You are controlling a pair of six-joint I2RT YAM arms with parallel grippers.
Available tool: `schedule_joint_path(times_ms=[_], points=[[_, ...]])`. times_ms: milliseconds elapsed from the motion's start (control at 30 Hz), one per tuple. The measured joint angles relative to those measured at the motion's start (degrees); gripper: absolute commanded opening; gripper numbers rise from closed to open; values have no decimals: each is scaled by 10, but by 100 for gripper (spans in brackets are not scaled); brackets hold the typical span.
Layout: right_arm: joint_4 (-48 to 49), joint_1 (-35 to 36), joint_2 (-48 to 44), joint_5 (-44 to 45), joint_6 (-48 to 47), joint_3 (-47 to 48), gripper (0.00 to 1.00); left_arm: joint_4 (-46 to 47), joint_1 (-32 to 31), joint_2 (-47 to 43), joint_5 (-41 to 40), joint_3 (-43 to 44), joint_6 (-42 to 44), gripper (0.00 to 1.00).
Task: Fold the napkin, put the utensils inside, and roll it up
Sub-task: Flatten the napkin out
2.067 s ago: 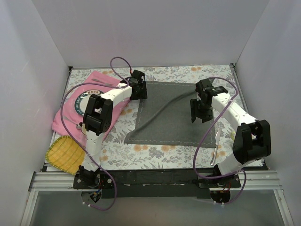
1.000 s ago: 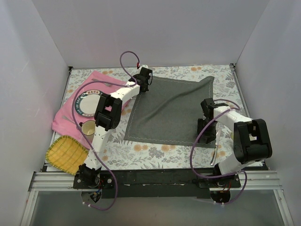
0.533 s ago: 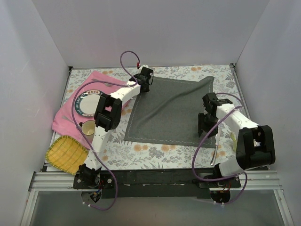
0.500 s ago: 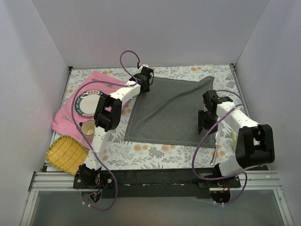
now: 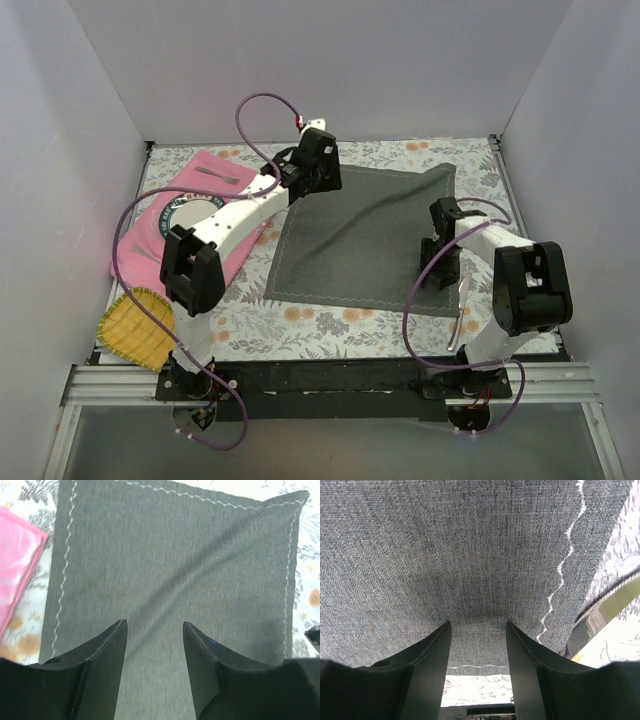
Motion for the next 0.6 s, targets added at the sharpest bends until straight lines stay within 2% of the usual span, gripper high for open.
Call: schedule_joint_path(times_ms=[167,300,467,600], points=[[19,-6,-58,8,7,-62,56,-11,4,-96,9,-92,-13,52],[19,-17,-74,10,8,-76,56,-30,10,-133,11,-132,-22,52],[-10,-19,-61,14,-2,-52,59,-53,10,-160,30,-157,-40,52],[-31,-2,-60,-2,-12,2,69,-73,10,-181,48,-172,-61,52]])
